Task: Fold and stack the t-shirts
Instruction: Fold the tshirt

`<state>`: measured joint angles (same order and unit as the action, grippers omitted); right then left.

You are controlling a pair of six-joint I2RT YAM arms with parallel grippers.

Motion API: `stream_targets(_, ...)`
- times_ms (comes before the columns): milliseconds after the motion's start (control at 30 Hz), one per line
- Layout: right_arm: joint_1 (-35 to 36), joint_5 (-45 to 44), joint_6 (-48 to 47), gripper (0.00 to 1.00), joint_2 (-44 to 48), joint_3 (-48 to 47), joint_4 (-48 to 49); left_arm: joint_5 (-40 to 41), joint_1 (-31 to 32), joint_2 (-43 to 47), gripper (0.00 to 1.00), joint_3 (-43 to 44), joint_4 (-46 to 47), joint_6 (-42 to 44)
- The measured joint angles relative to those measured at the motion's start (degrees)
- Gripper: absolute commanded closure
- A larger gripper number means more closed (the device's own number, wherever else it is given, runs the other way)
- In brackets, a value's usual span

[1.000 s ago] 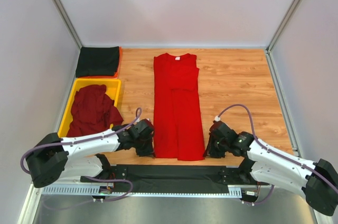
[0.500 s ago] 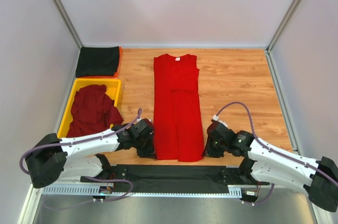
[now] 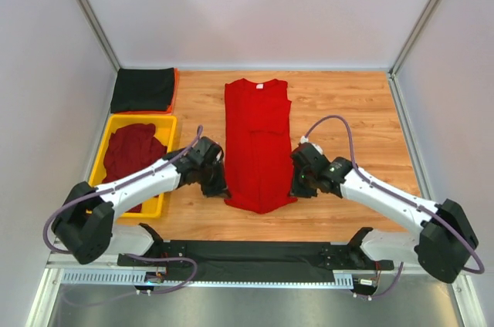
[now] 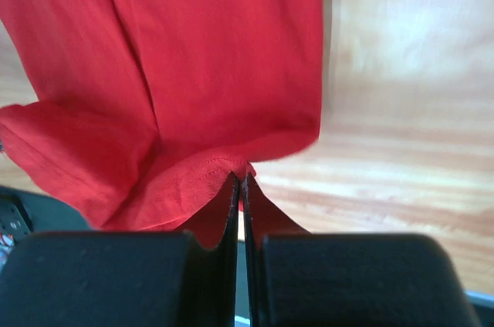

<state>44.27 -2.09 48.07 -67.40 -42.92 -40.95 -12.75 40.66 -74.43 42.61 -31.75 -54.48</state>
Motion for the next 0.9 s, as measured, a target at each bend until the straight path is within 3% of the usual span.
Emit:
stream_targets(267,-8.4,0.0,-11.5,1.00,-15.1,-15.5,2.5,-1.3,-11.3,-15.5,1.00,14.9,-1.6,8.7)
stream_targets(533,-15.9,3.6,-20.2,1.00,-33.4,-33.9,3.6,-4.3,-17.5,-32.5,1.00,34.7,-4.4,15.2)
stream_targets(700,-19.0,4.7,-23.3,1.00,-40.6,-43.2,1.9,-4.9,-21.8,-36.8,1.00,43.4,-7.1,16.4)
stream_targets(900,-21.6,5.9,-25.1,1.00,-43.5,-47.5,1.4,-5.4,-24.1,-40.9,1.00,52.0,-9.4,17.8)
